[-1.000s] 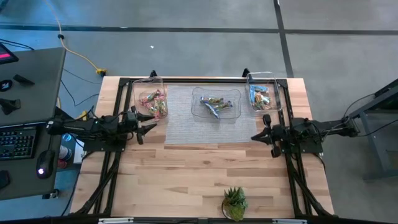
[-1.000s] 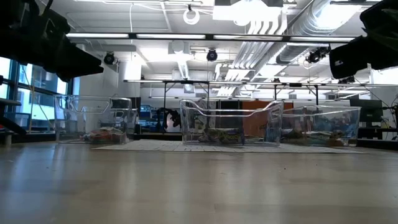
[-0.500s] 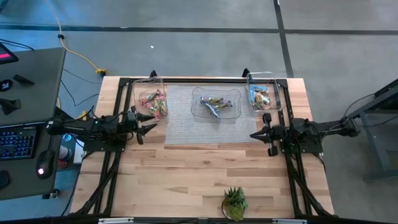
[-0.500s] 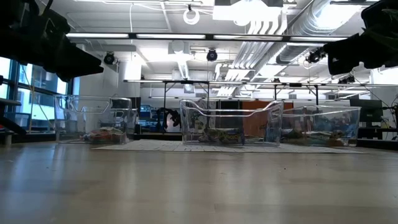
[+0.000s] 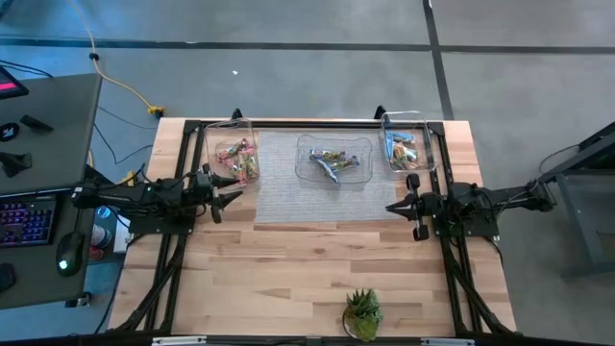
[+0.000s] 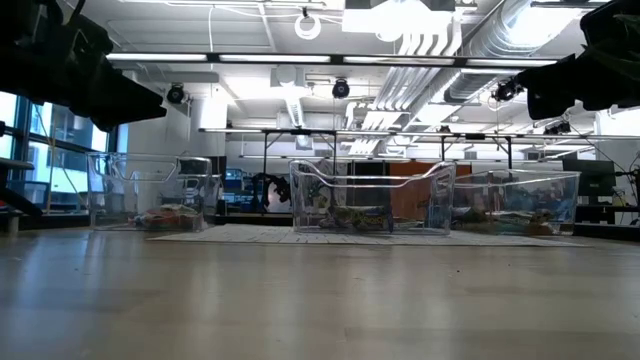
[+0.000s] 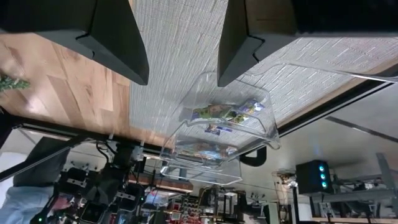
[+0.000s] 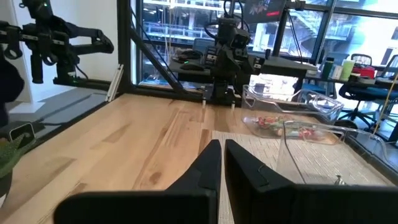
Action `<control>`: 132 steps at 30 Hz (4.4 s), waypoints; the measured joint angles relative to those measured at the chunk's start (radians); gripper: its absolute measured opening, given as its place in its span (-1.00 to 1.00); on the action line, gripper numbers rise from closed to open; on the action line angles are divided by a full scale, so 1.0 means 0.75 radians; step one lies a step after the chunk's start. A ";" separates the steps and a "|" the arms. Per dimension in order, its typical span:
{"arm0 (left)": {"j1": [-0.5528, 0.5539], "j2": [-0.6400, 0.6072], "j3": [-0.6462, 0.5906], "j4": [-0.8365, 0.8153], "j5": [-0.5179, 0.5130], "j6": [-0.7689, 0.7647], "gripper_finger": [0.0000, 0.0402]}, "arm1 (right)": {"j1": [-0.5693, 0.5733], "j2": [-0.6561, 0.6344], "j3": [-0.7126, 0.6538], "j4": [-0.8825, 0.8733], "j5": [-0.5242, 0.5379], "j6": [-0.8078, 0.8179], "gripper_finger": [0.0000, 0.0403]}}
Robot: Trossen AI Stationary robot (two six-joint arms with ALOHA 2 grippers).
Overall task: Pick and place Granola Bars by type
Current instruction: Return to Home Position
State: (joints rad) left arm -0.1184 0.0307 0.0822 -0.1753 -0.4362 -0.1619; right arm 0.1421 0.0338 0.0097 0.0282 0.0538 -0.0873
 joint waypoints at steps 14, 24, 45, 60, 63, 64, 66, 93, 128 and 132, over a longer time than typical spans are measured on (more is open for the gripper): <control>0.000 0.000 -0.001 0.001 -0.001 0.000 -0.07 | 0.000 0.000 -0.001 0.000 0.002 0.001 -0.99; 0.001 -0.001 -0.001 -0.006 0.077 0.035 -0.07 | 0.000 0.000 -0.001 0.000 0.003 0.001 -0.99; 0.000 0.000 -0.001 -0.037 0.605 0.276 -0.07 | 0.000 0.001 -0.001 -0.001 0.003 0.001 -1.00; 0.000 0.000 -0.005 0.010 0.595 0.240 -0.07 | 0.000 0.001 -0.002 -0.001 0.003 0.001 -0.98; 0.000 0.000 -0.005 0.011 0.594 0.240 -0.07 | 0.000 0.001 -0.002 -0.001 0.003 0.001 -0.99; 0.000 0.000 -0.005 0.011 0.594 0.240 -0.07 | 0.000 0.001 -0.002 -0.001 0.003 0.001 -0.99; 0.000 0.000 -0.005 0.012 0.594 0.240 -0.07 | 0.000 0.001 -0.002 -0.001 0.003 0.001 -0.99; 0.000 0.000 -0.004 0.018 0.593 0.240 -0.07 | 0.000 0.001 -0.002 -0.001 0.003 0.001 -0.98; 0.000 0.000 0.002 -0.007 0.593 0.240 -0.07 | 0.000 0.001 -0.002 -0.001 0.003 0.001 -0.97; 0.000 0.000 0.002 -0.008 0.593 0.240 -0.07 | 0.000 0.001 -0.002 -0.001 0.003 0.001 -0.97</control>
State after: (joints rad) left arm -0.1184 0.0307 0.0834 -0.1810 0.0082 0.0182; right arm 0.1421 0.0341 0.0086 0.0273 0.0560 -0.0864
